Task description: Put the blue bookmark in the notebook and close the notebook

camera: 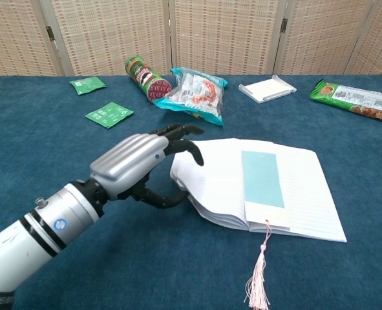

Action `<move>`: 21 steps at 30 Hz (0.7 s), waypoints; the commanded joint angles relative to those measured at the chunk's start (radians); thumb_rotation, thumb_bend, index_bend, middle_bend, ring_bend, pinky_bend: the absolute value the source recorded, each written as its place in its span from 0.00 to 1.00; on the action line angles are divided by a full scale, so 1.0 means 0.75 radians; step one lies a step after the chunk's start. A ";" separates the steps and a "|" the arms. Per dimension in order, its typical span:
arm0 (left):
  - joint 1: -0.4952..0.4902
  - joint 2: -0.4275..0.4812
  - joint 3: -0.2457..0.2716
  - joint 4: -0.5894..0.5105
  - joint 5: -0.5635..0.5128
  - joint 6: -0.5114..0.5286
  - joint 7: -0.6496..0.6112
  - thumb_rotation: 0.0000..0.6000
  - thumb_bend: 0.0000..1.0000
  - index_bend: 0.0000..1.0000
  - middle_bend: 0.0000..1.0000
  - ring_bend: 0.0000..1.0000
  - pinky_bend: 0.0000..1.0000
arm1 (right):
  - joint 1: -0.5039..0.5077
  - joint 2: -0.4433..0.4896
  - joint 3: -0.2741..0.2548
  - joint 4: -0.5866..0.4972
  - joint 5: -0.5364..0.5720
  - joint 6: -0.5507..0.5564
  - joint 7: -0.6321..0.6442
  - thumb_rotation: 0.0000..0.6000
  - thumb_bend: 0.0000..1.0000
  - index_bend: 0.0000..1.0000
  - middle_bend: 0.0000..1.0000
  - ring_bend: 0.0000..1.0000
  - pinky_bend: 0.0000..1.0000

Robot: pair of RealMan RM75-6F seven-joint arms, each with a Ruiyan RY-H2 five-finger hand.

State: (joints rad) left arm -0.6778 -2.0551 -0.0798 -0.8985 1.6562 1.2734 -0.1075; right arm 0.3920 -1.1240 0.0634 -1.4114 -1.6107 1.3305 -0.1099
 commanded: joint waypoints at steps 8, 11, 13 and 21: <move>-0.131 0.008 -0.127 -0.186 -0.043 -0.071 0.154 1.00 0.36 0.32 0.12 0.08 0.16 | -0.028 0.016 0.011 -0.003 0.000 0.057 0.030 1.00 0.34 0.09 0.24 0.18 0.28; -0.170 0.000 -0.153 -0.228 -0.053 -0.104 0.210 1.00 0.36 0.31 0.12 0.08 0.16 | -0.038 0.021 0.017 -0.002 -0.002 0.080 0.046 1.00 0.34 0.09 0.24 0.18 0.28; -0.195 -0.011 -0.170 -0.251 -0.065 -0.129 0.246 1.00 0.36 0.30 0.12 0.08 0.16 | -0.043 0.024 0.021 0.000 -0.007 0.097 0.056 1.00 0.34 0.09 0.24 0.18 0.28; -0.275 -0.080 -0.222 -0.297 -0.120 -0.206 0.358 1.00 0.36 0.29 0.12 0.08 0.16 | -0.060 0.023 0.033 0.028 -0.029 0.162 0.106 1.00 0.34 0.09 0.24 0.18 0.28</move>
State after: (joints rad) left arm -0.8739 -2.1039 -0.2386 -1.1137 1.5750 1.1279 0.1502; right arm 0.3498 -1.1056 0.0866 -1.3957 -1.6280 1.4449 -0.0364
